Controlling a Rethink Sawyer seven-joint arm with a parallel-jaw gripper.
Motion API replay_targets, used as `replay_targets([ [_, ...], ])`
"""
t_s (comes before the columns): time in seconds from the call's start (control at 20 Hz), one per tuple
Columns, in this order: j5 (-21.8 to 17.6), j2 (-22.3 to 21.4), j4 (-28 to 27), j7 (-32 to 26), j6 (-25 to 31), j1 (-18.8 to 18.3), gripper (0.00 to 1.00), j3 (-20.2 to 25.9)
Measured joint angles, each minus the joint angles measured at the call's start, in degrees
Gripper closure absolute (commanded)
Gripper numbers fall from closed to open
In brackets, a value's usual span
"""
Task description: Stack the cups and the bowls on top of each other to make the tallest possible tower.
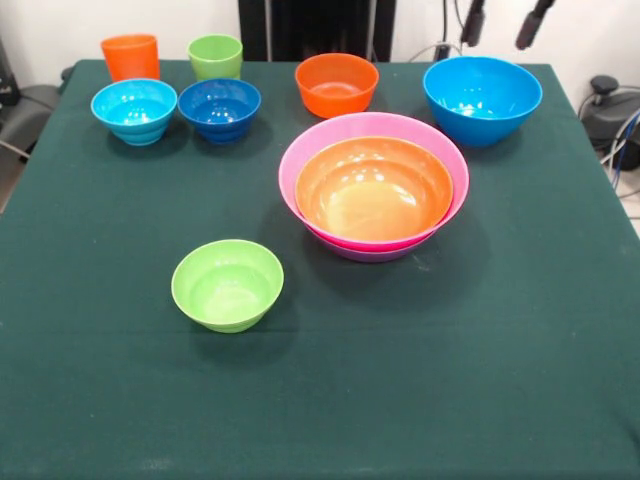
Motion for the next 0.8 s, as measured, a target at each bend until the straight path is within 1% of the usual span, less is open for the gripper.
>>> replay_targets([
  [0.15, -0.67, 0.24, -0.97, 0.00, -0.01, 1.42, 0.00, -0.02],
  [0.35, -1.37, 1.14, -1.72, 0.00, -0.57, 1.83, 0.00, -0.02],
  [0.6, -1.70, 1.60, -1.42, 0.00, -3.30, 1.15, 0.00, -0.02],
  [0.65, -1.57, 1.17, -0.49, 0.00, -5.30, 0.47, 0.00, -0.02],
  [0.8, -1.20, 0.31, 1.24, 0.00, -7.46, -0.31, 0.00, -0.02],
])
